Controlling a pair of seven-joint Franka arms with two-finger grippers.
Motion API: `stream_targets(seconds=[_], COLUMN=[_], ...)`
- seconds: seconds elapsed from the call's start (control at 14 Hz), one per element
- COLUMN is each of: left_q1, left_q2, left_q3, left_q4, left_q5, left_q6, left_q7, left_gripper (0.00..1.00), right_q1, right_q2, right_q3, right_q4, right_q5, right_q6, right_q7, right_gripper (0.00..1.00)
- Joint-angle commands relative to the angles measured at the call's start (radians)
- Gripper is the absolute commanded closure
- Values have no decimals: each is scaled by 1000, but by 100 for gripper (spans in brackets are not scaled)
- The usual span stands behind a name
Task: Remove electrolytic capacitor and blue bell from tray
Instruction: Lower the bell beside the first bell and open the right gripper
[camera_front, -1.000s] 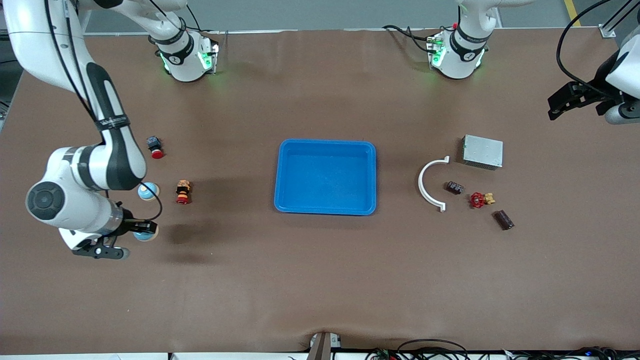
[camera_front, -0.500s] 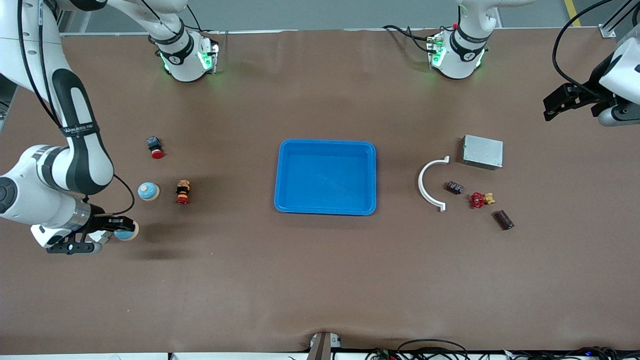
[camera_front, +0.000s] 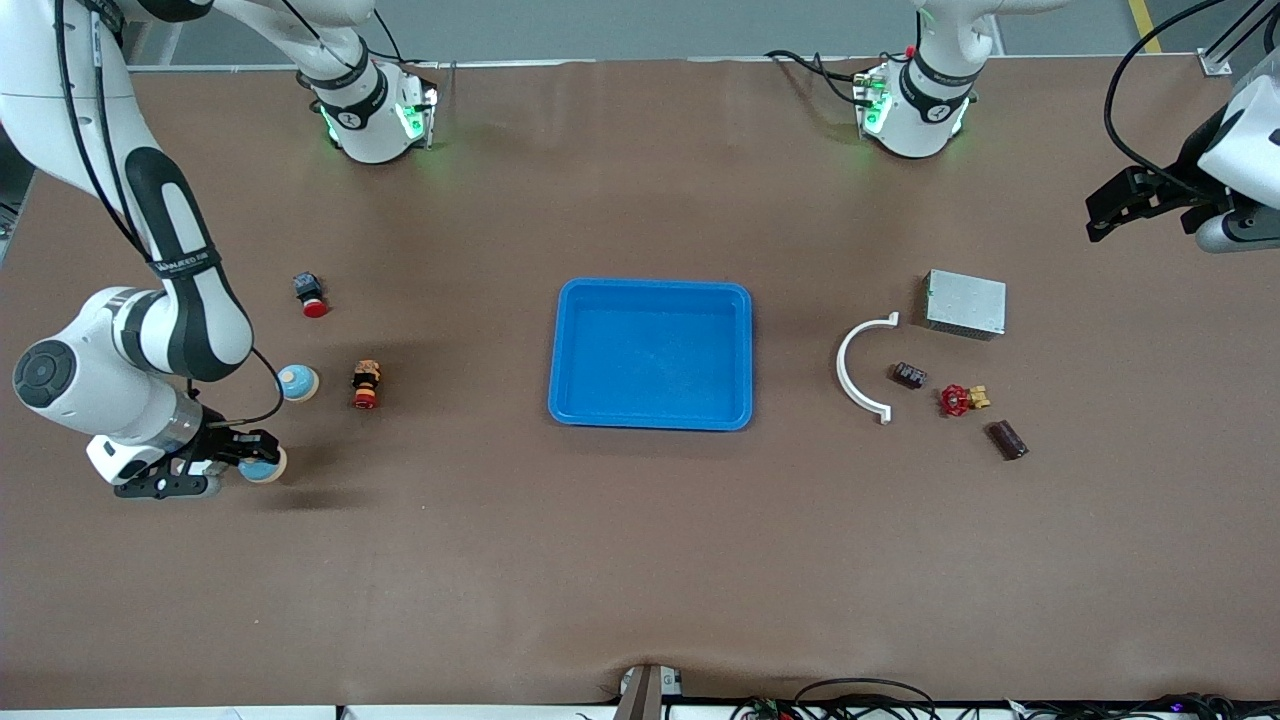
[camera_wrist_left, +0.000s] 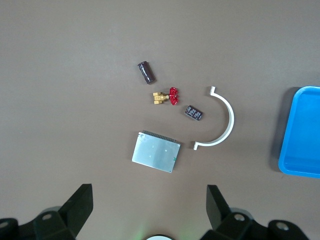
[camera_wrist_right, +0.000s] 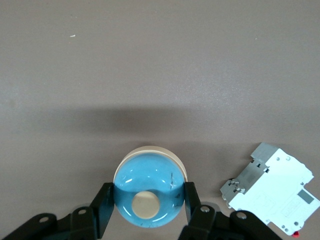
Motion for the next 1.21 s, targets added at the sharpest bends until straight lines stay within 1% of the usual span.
stream_targets(seconds=[0.0, 0.5, 1.0, 1.07, 1.14], left_q1=[-6, -6, -5, -5, -6], left_q2=[-6, -4, -4, -3, -1], left_q3=[5, -9, -9, -9, -9], left_q4=[1, -2, -3, -2, -2], left_q5=[-21, -21, -21, -21, -21], left_q6=[-4, -6, -7, -7, -7], left_q7=[10, 1, 4, 4, 3], left_gripper=[0, 0, 0, 0, 0], right_q1=[-23, -26, -29, -31, -32], right_q2=[1, 37, 60, 62, 64], right_q3=[14, 14, 14, 14, 14], right_q4=[-39, -59, -56, -52, -52], right_q5=[8, 9, 15, 17, 17], right_q6=[49, 108, 112, 112, 115], right_q7=[-19, -17, -7, -6, -6], right_gripper=[100, 100, 100, 71, 1])
